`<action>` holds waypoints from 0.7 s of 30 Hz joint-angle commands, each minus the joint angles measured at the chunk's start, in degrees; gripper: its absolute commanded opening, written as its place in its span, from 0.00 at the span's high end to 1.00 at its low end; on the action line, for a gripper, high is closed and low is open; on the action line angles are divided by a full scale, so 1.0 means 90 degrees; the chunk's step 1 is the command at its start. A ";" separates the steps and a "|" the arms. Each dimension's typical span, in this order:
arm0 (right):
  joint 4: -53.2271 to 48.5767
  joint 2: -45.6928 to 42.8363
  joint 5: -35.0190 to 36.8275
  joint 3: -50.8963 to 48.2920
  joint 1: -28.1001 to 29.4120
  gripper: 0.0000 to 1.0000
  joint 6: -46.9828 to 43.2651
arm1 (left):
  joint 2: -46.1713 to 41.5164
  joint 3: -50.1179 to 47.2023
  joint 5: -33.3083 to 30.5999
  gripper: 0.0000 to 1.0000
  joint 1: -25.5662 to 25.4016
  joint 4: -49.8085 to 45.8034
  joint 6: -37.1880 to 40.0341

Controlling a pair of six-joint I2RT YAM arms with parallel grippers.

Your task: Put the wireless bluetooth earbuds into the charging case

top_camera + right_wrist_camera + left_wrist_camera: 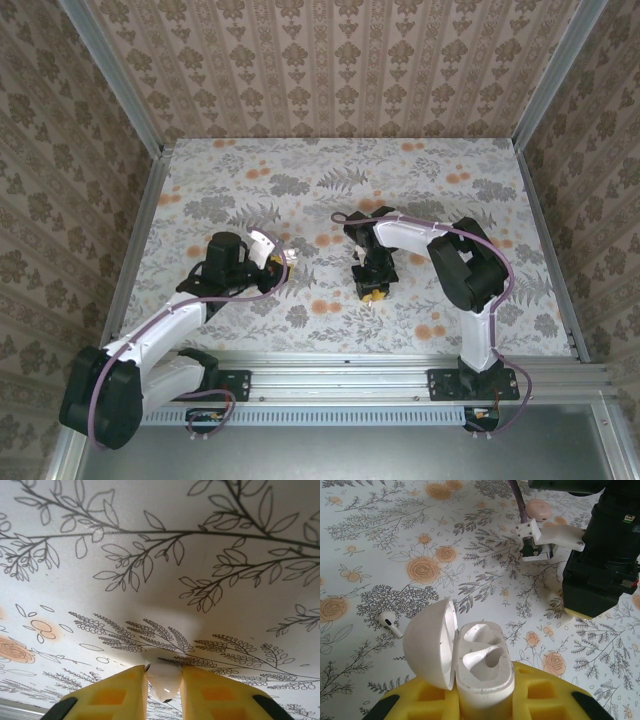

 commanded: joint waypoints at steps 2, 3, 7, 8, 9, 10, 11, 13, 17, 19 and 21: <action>0.0350 -0.0082 0.0057 -0.0230 0.0087 0.78 0.0147 | -0.0013 0.0122 -0.0028 0.84 -0.0024 -0.0093 0.0123; 0.0393 -0.0148 0.0081 -0.0257 0.0095 0.79 0.0169 | 0.0003 0.0129 -0.0023 0.84 -0.0021 -0.0087 0.0123; 0.0675 -0.0577 0.0185 -0.0411 0.0107 0.80 0.0275 | 0.0043 0.0122 -0.0020 0.84 -0.0021 -0.0036 0.0123; 0.0779 -0.0711 0.0214 -0.0474 0.0108 0.80 0.0296 | 0.0043 0.0104 -0.0006 0.85 -0.0021 -0.0008 0.0119; 0.0862 -0.0845 0.0242 -0.0547 0.0119 0.80 0.0346 | 0.0057 0.0088 0.0013 0.85 -0.0030 0.0035 0.0099; 0.0996 -0.0997 0.0275 -0.0642 0.0117 0.80 0.0409 | 0.0077 0.0055 0.0035 0.85 -0.0029 0.0123 0.0066; 0.1184 -0.1148 0.0287 -0.0761 0.0126 0.80 0.0487 | 0.0113 0.0000 0.0062 0.85 -0.0022 0.0230 0.0038; 0.1536 -0.1476 0.0324 -0.1049 0.0136 0.81 0.0651 | 0.0199 -0.0053 0.0143 0.85 -0.0021 0.0439 -0.0001; 0.2309 -0.2198 0.0410 -0.1720 0.0176 0.81 0.0843 | 0.0375 -0.0210 0.0410 0.85 -0.0031 0.0907 0.0069; 0.2594 -0.2558 0.0519 -0.2017 0.0175 0.81 0.0905 | 0.0399 -0.0305 0.0391 0.85 -0.0024 0.1182 0.0042; 0.2938 -0.2904 0.0542 -0.2269 0.0175 0.81 0.0801 | 0.0439 -0.0371 0.0536 0.85 -0.0210 0.1407 0.0085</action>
